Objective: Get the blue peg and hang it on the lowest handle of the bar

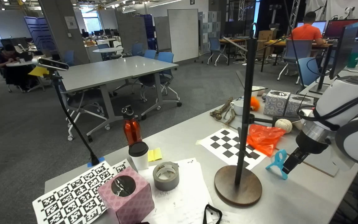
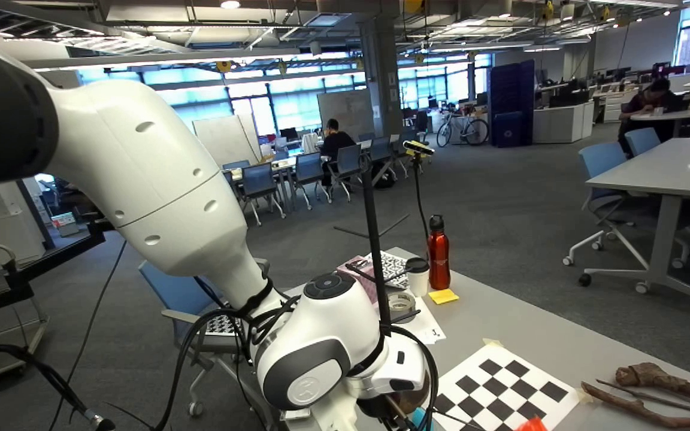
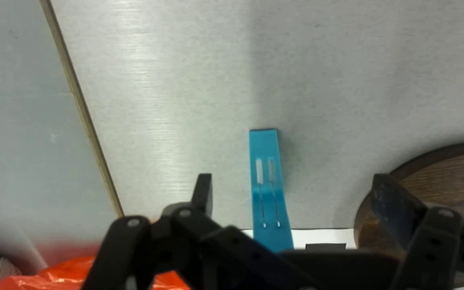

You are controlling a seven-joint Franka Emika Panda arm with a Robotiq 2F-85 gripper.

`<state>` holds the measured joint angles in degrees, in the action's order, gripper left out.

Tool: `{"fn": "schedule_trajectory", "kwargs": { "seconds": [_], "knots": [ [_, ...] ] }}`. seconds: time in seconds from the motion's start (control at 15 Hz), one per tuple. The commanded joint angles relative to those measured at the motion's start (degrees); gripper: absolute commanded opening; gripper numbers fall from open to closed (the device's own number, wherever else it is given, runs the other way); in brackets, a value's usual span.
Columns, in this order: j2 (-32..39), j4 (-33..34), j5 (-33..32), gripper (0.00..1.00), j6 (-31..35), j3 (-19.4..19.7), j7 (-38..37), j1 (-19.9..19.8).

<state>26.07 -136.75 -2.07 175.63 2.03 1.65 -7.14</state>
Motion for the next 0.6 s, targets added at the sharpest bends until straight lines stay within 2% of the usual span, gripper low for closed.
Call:
{"fn": "schedule_trajectory", "kwargs": {
  "seconds": [0.0, 0.33, 0.53],
  "knots": [
    [3.96, 2.56, 0.25, 1.0, 3.42, -1.06, 2.35, -1.73],
    [4.99, 1.5, -0.01, 1.0, 10.87, -2.77, 2.28, -4.17],
    [4.68, 0.27, -0.96, 1.0, 14.16, -5.74, 1.94, -7.03]
  ]
}}
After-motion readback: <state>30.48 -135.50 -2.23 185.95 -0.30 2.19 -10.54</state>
